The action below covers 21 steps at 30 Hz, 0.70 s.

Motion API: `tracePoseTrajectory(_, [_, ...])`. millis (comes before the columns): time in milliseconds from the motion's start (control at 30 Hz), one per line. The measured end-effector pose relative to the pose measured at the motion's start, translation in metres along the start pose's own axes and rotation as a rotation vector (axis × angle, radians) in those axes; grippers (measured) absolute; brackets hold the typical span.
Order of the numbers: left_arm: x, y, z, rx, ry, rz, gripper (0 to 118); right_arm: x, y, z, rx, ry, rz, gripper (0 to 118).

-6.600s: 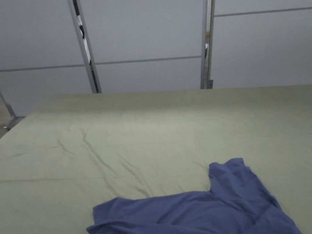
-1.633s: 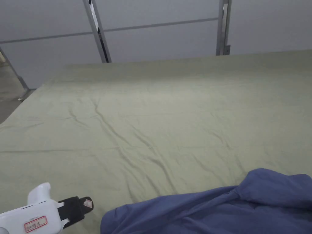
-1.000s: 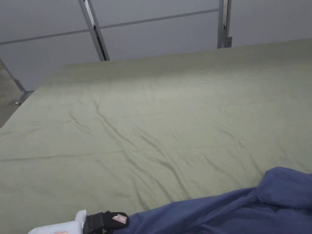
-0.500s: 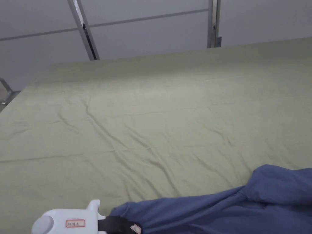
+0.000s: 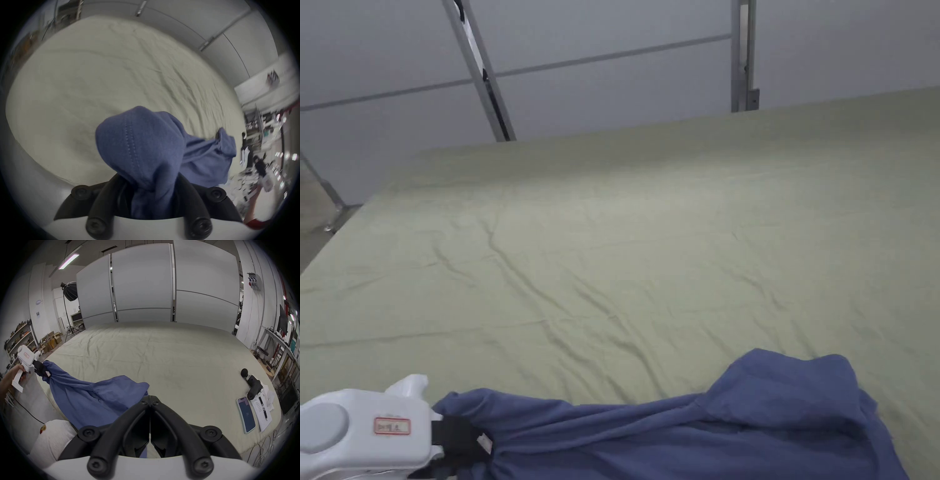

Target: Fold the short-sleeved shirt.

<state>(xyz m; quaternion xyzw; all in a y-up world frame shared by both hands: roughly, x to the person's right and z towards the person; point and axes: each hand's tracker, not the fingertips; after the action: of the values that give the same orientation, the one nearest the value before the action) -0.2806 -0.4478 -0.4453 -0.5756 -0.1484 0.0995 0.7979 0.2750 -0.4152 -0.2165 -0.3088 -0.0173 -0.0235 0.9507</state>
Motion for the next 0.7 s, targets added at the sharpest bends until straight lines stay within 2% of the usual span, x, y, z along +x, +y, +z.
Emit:
tracePoseTrajectory(67, [0.042,-0.013,0.0,-0.007,-0.015,-0.067,13,0.0,-0.001,-0.001,0.0,0.017,-0.017,2])
tracePoseTrajectory(200, [0.112,-0.023,-0.029,-0.062,-0.2,-0.191,13,-0.001,-0.001,0.003,0.012,0.029,-0.026,2])
tracePoseTrajectory(367, [0.198,-0.036,-0.083,-0.148,-0.239,-0.388,13,0.006,0.002,0.016,0.026,0.033,-0.037,2])
tracePoseTrajectory(467, [0.206,-0.042,-0.126,-0.232,-0.171,-0.374,13,0.012,0.001,0.024,0.035,0.022,-0.048,2])
tracePoseTrajectory(567, [0.195,-0.047,-0.148,-0.31,-0.215,-0.273,13,0.019,-0.002,0.027,0.035,0.018,-0.063,2])
tracePoseTrajectory(600, [0.188,-0.048,-0.148,-0.322,-0.246,-0.236,20,0.02,-0.004,0.026,0.031,0.015,-0.067,2])
tracePoseTrajectory(633, [0.181,-0.046,-0.144,-0.3,-0.264,-0.219,43,0.021,-0.006,0.025,0.027,0.011,-0.071,2])
tracePoseTrajectory(667, [0.175,-0.047,-0.138,-0.286,-0.312,-0.191,93,0.022,-0.007,0.024,0.023,0.009,-0.076,2])
tracePoseTrajectory(700, [0.169,-0.047,-0.129,-0.294,-0.393,-0.153,118,0.022,-0.009,0.024,0.019,0.009,-0.082,2])
